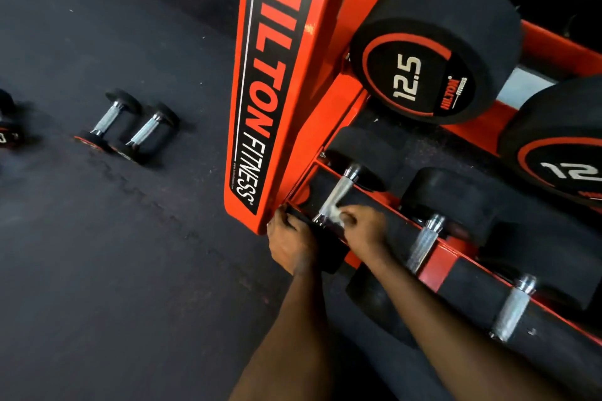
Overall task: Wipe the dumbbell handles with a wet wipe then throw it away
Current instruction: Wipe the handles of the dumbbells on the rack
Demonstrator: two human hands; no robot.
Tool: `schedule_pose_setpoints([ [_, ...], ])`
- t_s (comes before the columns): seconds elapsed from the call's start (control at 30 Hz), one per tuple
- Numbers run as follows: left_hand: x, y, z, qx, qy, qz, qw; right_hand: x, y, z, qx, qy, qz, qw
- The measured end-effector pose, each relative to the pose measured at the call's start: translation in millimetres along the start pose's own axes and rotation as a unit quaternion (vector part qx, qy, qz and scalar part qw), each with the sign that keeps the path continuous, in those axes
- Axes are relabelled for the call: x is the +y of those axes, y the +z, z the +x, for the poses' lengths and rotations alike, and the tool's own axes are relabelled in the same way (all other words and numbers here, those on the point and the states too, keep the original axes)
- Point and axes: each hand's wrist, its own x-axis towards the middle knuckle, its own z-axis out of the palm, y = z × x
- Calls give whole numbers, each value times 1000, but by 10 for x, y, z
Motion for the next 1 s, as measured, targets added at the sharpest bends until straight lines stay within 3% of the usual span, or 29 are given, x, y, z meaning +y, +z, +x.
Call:
schedule_pose_setpoints([
  [0.07,-9,-1,-9,3,-3,-25,1000,86,109,72,68,226,142,961],
  [0.13,-4,7,-17,12,-2,-42,999,118,303,204,-20,325,269,906],
  [0.2,2,34,-10,16,3,-48,999,70,480,349,-104,296,335,889],
  [0.27,-1,40,-18,23,2,-63,998,-47,475,335,-138,268,332,894],
  [0.37,28,24,-50,26,9,-73,997,8,459,233,-78,248,306,916],
  [0.47,35,12,-72,29,10,-89,996,87,484,193,-17,274,298,914],
  [0.67,65,-2,-59,24,4,-111,993,-17,385,329,-148,220,296,918],
  [0.87,37,0,-61,23,2,-105,994,54,424,223,-74,238,237,939],
  [1.0,36,24,-44,21,-2,-107,994,6,445,315,-84,253,226,937],
])
